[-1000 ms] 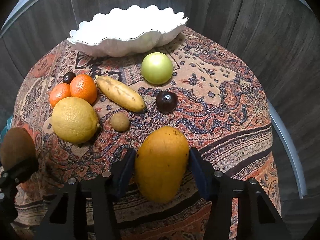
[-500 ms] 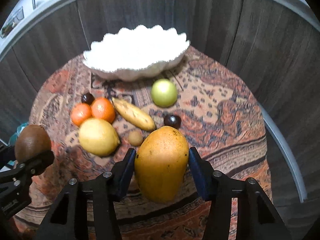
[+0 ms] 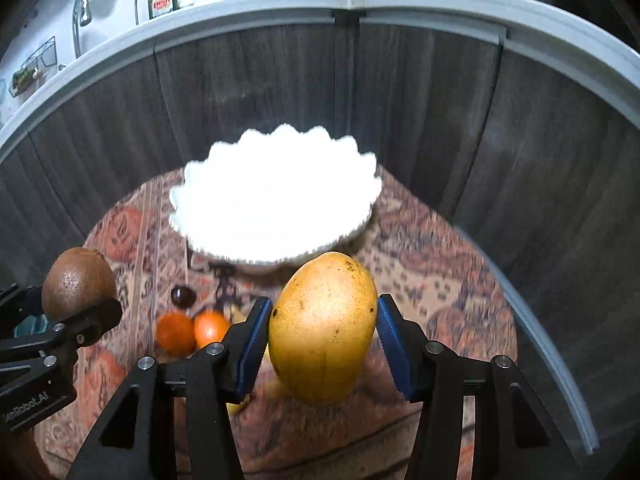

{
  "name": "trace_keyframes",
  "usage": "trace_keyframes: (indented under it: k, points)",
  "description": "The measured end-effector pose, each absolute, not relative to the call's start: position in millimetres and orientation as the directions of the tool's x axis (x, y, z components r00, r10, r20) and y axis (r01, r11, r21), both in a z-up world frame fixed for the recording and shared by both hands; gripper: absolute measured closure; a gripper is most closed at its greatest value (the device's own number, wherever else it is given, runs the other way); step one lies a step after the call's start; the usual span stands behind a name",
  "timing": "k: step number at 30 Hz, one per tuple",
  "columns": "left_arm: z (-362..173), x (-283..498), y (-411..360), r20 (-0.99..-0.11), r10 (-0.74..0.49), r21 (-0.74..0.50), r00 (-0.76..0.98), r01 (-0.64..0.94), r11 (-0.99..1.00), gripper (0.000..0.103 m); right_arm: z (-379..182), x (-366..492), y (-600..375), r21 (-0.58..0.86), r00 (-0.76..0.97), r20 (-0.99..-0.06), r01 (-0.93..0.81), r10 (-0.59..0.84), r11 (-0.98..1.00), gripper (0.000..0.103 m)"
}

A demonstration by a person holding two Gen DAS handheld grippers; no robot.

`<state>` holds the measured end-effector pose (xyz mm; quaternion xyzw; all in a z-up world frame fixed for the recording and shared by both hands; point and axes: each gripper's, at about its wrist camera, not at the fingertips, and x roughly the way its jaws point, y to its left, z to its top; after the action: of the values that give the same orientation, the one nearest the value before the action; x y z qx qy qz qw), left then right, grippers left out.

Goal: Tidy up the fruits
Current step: 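Carry the kiwi and mango over the white bowl and release both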

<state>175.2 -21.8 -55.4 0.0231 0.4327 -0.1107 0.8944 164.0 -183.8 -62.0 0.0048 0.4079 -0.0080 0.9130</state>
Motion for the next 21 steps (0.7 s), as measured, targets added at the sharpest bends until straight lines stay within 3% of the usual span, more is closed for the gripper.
trace_keyframes:
  k: [12,21]
  points:
    - [-54,258,-27,-0.752,-0.178,-0.034,0.635,0.231,0.972,0.047,-53,246,-189,-0.014,0.689,-0.724,0.031,-0.031,0.999,0.049]
    - [-87,310,-31,-0.806,-0.173,-0.052,0.566,0.224,0.973,0.047,-68,292,-187,-0.022,0.678,-0.735,0.025,-0.034,0.999,0.049]
